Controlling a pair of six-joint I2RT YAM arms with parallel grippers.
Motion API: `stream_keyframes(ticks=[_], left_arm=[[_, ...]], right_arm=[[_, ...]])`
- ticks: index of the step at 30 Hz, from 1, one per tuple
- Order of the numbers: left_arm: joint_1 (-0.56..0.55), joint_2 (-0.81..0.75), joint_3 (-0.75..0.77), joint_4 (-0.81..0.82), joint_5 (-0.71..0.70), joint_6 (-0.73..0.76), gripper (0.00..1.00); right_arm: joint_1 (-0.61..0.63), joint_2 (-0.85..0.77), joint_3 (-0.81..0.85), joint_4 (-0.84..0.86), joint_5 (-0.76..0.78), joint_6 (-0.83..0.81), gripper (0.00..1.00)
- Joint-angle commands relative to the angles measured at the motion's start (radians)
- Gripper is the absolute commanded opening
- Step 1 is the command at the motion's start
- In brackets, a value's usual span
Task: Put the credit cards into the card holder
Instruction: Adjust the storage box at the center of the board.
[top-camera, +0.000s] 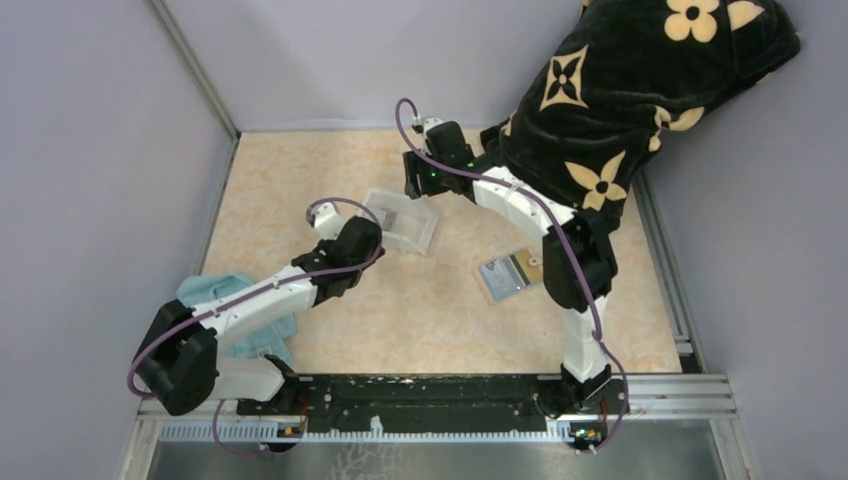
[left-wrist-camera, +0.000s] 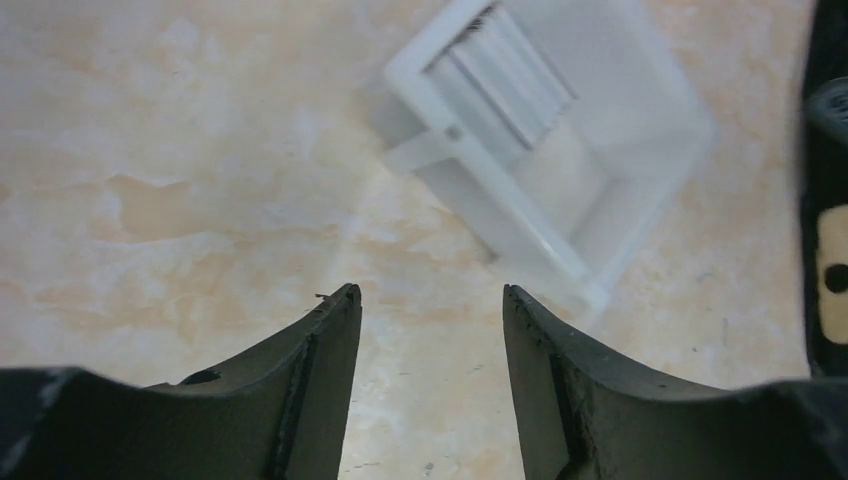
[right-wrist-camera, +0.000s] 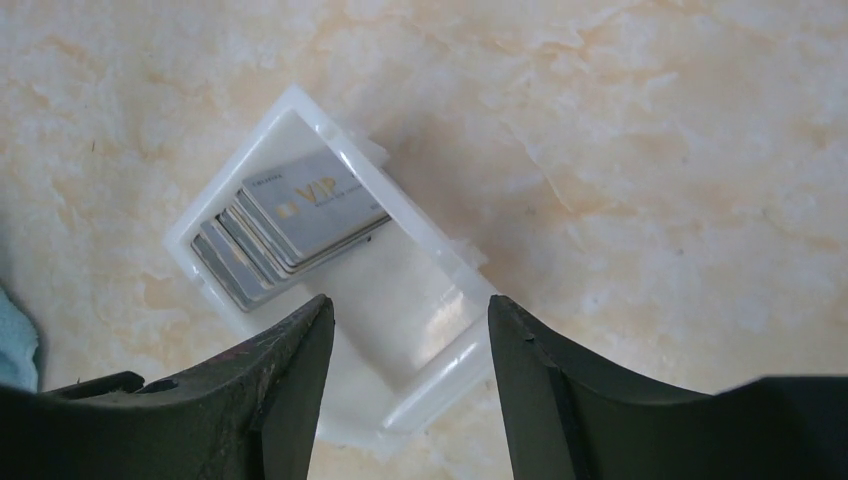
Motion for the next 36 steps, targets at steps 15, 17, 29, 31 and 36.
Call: stream_keyframes(ticks=[15, 17, 29, 31, 36], left_arm=[[0.161, 0.152, -0.104, 0.137, 0.198, -0.104, 0.56], [0.171, 0.168, -0.105, 0.150, 0.213, -0.102, 0.56], [0.205, 0.202, -0.112, 0.177, 0.251, -0.092, 0.56], [0.206, 0.204, -0.115, 0.175, 0.251, -0.095, 0.56], [0.206, 0.211, -0.114, 0.172, 0.256, -0.097, 0.57]], right_arm=[[-0.007, 0.322, 0.375, -0.126, -0.004, -0.224, 0.57], [-0.010, 0.328, 0.359, -0.118, -0.023, -0.220, 0.56], [-0.010, 0.178, 0.079, 0.055, -0.068, -0.186, 0.52], [-0.010, 0.152, 0.054, 0.060, -0.072, -0.188, 0.53], [-0.010, 0.118, 0.026, 0.056, -0.054, -0.193, 0.54]])
